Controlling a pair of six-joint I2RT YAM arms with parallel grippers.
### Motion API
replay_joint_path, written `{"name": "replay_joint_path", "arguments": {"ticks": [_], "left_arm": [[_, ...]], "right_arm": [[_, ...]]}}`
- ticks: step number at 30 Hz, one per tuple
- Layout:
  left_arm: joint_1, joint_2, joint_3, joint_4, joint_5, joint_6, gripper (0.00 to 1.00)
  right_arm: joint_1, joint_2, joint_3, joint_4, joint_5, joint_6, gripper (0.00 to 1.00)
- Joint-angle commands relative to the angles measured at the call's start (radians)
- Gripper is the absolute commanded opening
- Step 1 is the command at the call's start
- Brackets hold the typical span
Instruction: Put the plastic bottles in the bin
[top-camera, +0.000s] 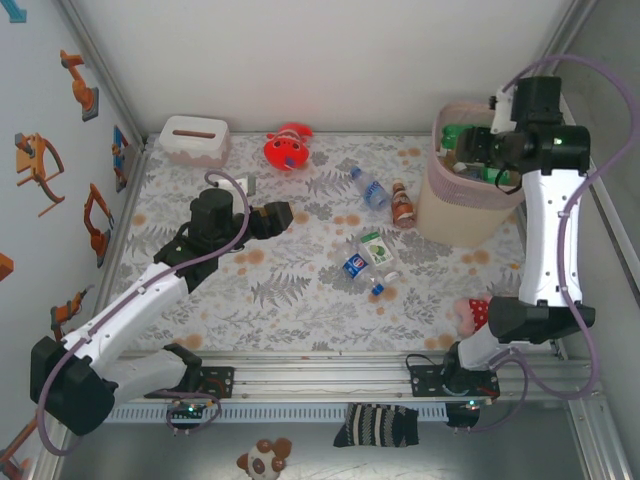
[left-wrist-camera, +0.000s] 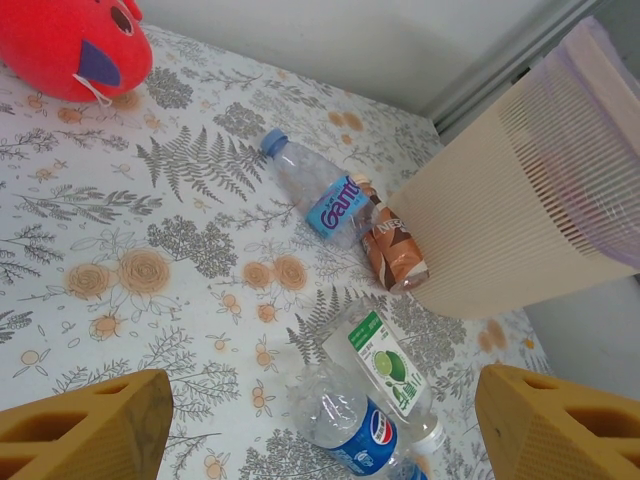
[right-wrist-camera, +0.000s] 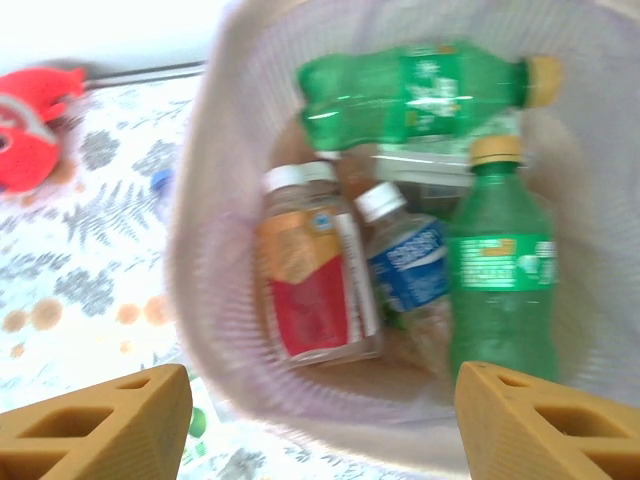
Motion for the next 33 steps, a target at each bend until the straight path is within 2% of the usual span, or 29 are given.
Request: {"name": "replay_joint_path", "arguments": {"ticks": [1, 8, 19, 27, 33], "left_arm": [[0.008, -0.021, 0.029, -0.014, -0.006, -0.010, 0.79], [0.007, -0.044, 0.019, -0.026, -0.017, -0.018, 0.79], [0.007, -0.117, -0.017, -0.061, -0.060, -0.021, 0.79], [0.012, -0.152, -0.030, -0.091, -0.077, -0.013, 0.79], [0.015, -0.150, -0.028, -0.089, -0.072, -0.016, 0.79]], "right_arm": [[0.091, -0.011, -0.037, -0.004, 0.035, -0.001, 0.69], [0.299, 0.001, -0.136, -0.001, 0.091, -0.005, 0.69], [0.549, 0.030, -0.455, 0.134, 0.138, -0.029, 0.69], [0.684, 0.155, -0.562, 0.239, 0.165, -0.042, 0.70], [0.721, 0.214, -0.615, 0.310, 0.143, -0.040, 0.71]]}}
